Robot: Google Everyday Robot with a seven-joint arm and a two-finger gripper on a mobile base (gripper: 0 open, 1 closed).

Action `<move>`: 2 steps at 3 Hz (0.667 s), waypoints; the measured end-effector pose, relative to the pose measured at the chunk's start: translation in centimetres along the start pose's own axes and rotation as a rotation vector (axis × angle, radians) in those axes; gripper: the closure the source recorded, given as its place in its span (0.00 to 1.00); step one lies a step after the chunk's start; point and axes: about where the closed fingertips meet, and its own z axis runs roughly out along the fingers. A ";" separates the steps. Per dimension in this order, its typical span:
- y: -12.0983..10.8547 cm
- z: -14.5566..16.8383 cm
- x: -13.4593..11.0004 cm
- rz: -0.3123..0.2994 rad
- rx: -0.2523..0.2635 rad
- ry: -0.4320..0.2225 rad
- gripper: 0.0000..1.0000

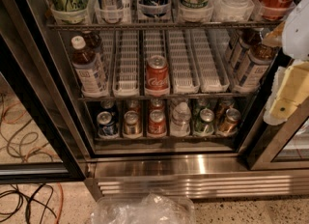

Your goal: Pick water bottle from bottom shelf of fridge

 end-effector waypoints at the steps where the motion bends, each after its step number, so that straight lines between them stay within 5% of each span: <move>1: 0.0 -0.3 -0.1 0.001 0.012 -0.004 0.00; 2: 0.0 0.0 -0.5 0.007 0.057 -0.057 0.00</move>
Offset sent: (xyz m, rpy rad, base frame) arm 0.0043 0.0135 -0.0068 0.1599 -0.2156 -0.0105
